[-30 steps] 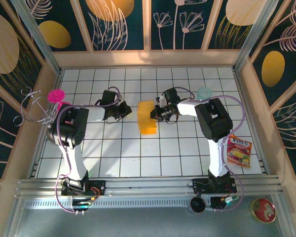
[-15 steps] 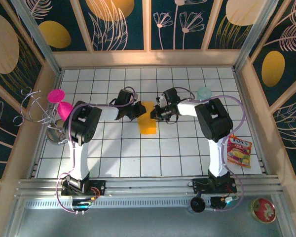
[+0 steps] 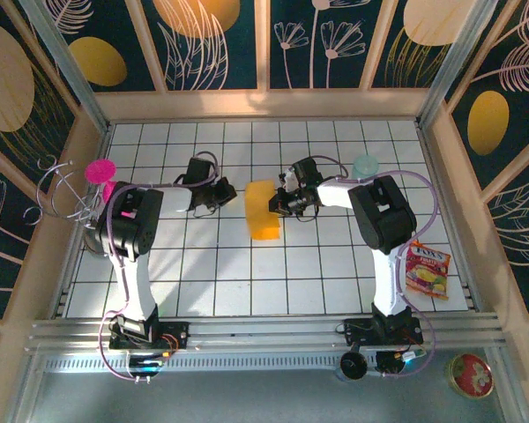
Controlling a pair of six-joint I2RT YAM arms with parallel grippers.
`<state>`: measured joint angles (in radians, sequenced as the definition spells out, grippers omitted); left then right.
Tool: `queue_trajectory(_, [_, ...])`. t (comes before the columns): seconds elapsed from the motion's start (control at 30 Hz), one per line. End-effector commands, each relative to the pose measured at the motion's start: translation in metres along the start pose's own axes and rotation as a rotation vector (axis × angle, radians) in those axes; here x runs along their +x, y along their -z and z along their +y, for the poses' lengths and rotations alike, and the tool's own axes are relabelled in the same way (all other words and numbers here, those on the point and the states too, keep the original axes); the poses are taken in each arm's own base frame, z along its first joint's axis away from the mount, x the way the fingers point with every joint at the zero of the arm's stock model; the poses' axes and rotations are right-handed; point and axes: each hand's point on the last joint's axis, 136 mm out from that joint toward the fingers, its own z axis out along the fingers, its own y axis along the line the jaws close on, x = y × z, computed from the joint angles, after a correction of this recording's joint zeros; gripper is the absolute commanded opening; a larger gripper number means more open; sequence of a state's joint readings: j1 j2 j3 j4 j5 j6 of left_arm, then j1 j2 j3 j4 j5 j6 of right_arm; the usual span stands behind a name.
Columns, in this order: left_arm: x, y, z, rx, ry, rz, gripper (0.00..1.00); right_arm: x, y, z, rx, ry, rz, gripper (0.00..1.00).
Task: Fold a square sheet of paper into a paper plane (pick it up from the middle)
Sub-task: First fold the square sheet of paper in half at the center of the table.
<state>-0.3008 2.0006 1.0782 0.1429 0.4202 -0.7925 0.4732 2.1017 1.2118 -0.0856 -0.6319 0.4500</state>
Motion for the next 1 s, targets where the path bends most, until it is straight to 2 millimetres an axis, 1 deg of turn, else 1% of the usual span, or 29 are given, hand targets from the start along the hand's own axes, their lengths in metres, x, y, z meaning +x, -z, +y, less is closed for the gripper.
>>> queue_trajectory(0.0, [0.001,0.011,-0.043,0.039,-0.12,-0.017,0.0,0.083,-0.005,-0.161,0.55,-0.18,0.16,0.0])
queue_trajectory(0.1, [0.016,0.001,-0.074,0.122,-0.15,0.024,0.0,0.083,-0.005,-0.162,0.548,-0.183,0.162,0.0])
queue_trajectory(0.17, [0.025,-0.009,-0.085,0.169,-0.138,0.052,0.0,0.084,-0.006,-0.162,0.548,-0.182,0.163,0.0])
queue_trajectory(0.23, [0.03,-0.021,-0.086,0.179,-0.125,0.076,0.0,0.085,-0.006,-0.163,0.551,-0.183,0.166,0.0])
queue_trajectory(0.3, [0.032,-0.032,-0.081,0.175,-0.108,0.091,0.0,0.085,-0.006,-0.163,0.551,-0.183,0.165,0.0])
queue_trajectory(0.4, [0.032,-0.044,-0.068,0.135,-0.111,0.103,0.0,0.085,-0.005,-0.164,0.554,-0.184,0.165,0.0])
queue_trajectory(0.47, [0.027,-0.047,-0.053,0.106,-0.099,0.102,0.0,0.086,-0.004,-0.165,0.557,-0.184,0.164,0.0])
queue_trajectory(0.57, [0.015,-0.045,-0.028,0.056,-0.078,0.077,0.0,0.086,-0.003,-0.166,0.562,-0.182,0.164,0.0])
queue_trajectory(0.7, [-0.005,-0.032,0.004,-0.032,-0.064,0.04,0.0,0.087,-0.002,-0.167,0.564,-0.184,0.163,0.0])
queue_trajectory(0.8, [-0.02,-0.02,0.018,-0.11,-0.082,0.008,0.0,0.088,-0.002,-0.167,0.564,-0.185,0.163,0.0])
queue_trajectory(0.87, [-0.03,-0.013,0.004,-0.085,-0.098,-0.008,0.0,0.087,-0.002,-0.167,0.562,-0.185,0.161,0.0])
queue_trajectory(0.97, [-0.037,-0.001,-0.03,0.013,-0.097,-0.031,0.0,0.086,-0.003,-0.166,0.559,-0.184,0.16,0.0])
